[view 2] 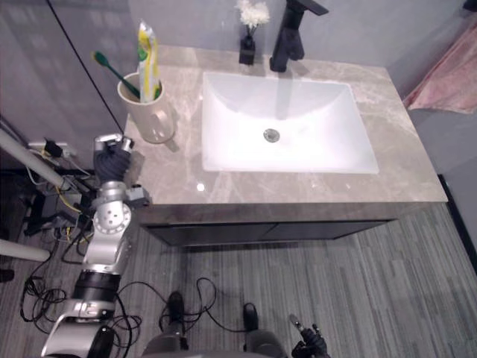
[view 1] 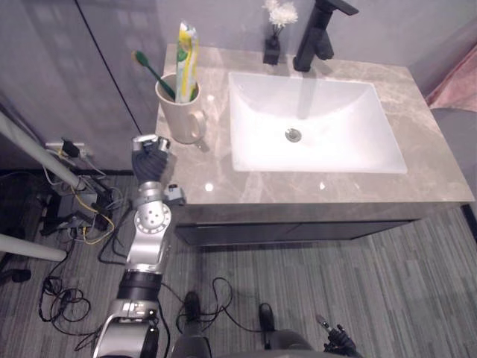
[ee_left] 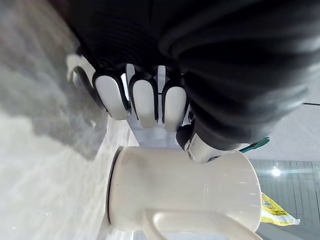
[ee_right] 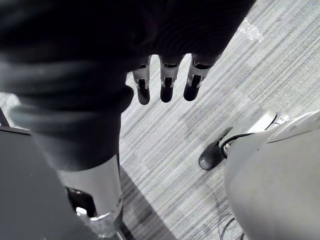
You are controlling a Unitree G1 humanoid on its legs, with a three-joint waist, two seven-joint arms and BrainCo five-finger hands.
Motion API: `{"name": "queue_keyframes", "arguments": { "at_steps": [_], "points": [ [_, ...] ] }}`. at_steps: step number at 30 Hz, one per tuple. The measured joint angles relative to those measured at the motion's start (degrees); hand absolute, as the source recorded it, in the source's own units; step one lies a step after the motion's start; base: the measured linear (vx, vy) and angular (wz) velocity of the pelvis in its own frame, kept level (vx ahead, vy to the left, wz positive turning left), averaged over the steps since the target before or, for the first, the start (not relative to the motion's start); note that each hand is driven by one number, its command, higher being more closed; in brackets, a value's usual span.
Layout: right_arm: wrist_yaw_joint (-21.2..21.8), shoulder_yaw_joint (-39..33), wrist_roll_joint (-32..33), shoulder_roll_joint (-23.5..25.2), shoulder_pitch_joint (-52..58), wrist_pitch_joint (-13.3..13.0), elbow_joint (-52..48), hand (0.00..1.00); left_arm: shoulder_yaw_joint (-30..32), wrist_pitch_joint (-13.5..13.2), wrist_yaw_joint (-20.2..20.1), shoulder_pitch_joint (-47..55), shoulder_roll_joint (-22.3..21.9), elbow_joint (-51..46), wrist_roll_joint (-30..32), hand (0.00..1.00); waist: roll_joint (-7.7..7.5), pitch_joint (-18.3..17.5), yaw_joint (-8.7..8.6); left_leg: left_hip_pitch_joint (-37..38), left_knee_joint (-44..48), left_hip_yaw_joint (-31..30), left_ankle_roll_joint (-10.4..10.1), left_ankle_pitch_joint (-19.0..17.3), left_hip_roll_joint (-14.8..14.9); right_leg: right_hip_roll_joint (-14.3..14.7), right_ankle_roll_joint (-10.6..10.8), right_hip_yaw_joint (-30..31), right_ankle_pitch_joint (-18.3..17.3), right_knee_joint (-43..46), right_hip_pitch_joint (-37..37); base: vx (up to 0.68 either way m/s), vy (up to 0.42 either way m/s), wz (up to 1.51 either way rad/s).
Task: Organize washtable
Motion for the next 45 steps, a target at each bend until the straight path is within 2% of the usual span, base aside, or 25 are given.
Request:
{"name": "queue_keyframes", "arguments": {
  "at_steps": [5,12,15,21,22,24,29,31,36,39,41,45],
  "points": [
    [0.22,-0.01,0.03,-0.01,0.00,-0.01,-0.21,0.00,-0.02,-0.30,-1.88,3.62,0.67,-3.48,-0.02,1.00,0.01,0.00,-1.11,0.33,0.01,-0.55,0.20,-0.15,-0.17,0.00,0.12,-0.78,0.15,0.01,1.10,0.06,0.000,0.06],
    [0.40,0.00,0.26,-0.66,0.19,-0.02,-0.06,0.00,-0.67,-1.22,-3.56,8.83,1.05,-6.74,-0.19,1.00,0.23,0.15,-1.07,1.45,-0.02,-1.26,0.29,-0.25,0.10,0.41,-0.38,-1.04,0.36,0.61,2.02,0.03,0.001,0.00],
    [0.43,0.04,0.27,-0.66,0.23,-0.02,0.05,0.00,-1.36,-1.46,-3.96,11.85,1.09,-8.48,-0.17,1.00,0.43,0.29,-0.99,2.02,-0.02,-1.54,0.26,-0.28,0.74,1.12,-1.45,-1.94,1.06,0.98,2.52,0.00,0.000,0.00],
    [0.36,0.56,0.34,-0.64,0.42,-0.03,0.05,0.00,-1.55,-1.53,-4.86,16.31,1.29,-10.53,-0.09,1.00,0.59,0.38,-0.69,2.50,-0.03,-1.63,0.28,-0.69,1.30,1.56,-1.32,-2.13,1.01,2.49,2.06,-0.05,0.000,-0.03],
    [0.34,0.63,0.37,-0.64,0.48,-0.04,0.05,0.00,-1.54,-1.53,-4.85,16.82,1.29,-10.82,-0.09,1.00,0.58,0.38,-0.59,2.50,-0.03,-1.61,0.25,-0.65,1.30,1.54,-1.17,-2.13,0.91,2.49,2.00,-0.07,-0.008,-0.09],
    [0.16,0.82,0.52,-0.64,1.21,-0.04,0.05,0.00,-2.15,-1.18,-4.91,17.47,1.25,-11.00,-0.12,1.00,0.59,0.36,0.56,2.70,-0.03,-1.40,0.11,-0.25,1.09,1.13,0.75,-2.20,-0.21,2.57,1.81,-0.07,-0.012,-0.03],
    [-0.02,2.11,0.86,-0.58,1.68,-0.13,0.01,0.00,-2.89,-1.09,-4.93,19.43,0.22,-11.77,-0.15,1.00,0.64,-0.01,0.84,3.43,-0.03,-1.39,-0.11,0.07,0.92,0.91,2.55,-2.40,-1.49,3.07,2.30,-0.04,-0.003,0.05],
    [-0.02,2.59,1.06,-0.46,1.67,-0.15,-0.03,0.00,-5.59,-1.08,-5.67,19.40,0.12,-12.44,-0.16,1.00,0.46,-0.14,0.99,3.71,-0.03,-1.43,0.11,0.24,0.16,0.09,3.84,-2.42,-1.37,3.09,2.76,0.04,0.039,0.05],
    [-0.02,3.04,1.51,0.63,1.60,-0.47,-0.48,0.00,-10.77,-0.49,-7.04,19.14,-0.39,-13.36,-0.39,1.00,0.18,-0.39,0.74,4.64,-0.02,-1.43,0.11,0.20,-0.74,-0.86,4.97,-2.16,-0.82,3.57,3.81,0.08,0.030,0.00],
    [-0.01,3.00,2.08,0.98,1.79,-0.75,-0.37,0.00,-11.12,0.16,-7.19,19.24,-1.79,-15.71,-0.86,1.00,1.11,-0.96,0.68,4.50,-0.04,-1.53,-0.06,0.07,0.88,0.70,5.01,-1.24,1.43,3.90,3.18,0.01,-0.014,-0.10],
    [-0.04,3.00,2.57,0.53,2.15,-1.16,-0.45,0.00,-11.34,-0.07,-7.17,19.07,-2.53,-19.64,-1.00,1.00,2.17,-1.87,0.65,4.31,-0.04,-1.60,-0.38,-0.18,3.12,2.73,3.72,-0.73,2.88,5.66,1.78,-0.03,-0.039,-0.16],
    [-0.05,2.96,2.62,-0.57,3.08,-1.22,-0.43,0.00,-12.67,-0.09,-7.03,18.33,-3.60,-20.87,-1.25,1.00,3.83,-2.94,0.67,3.89,-0.03,-1.85,-0.30,-0.44,4.75,4.19,2.38,-0.75,3.82,6.59,0.90,-0.06,-0.042,-0.06]
  ]
}}
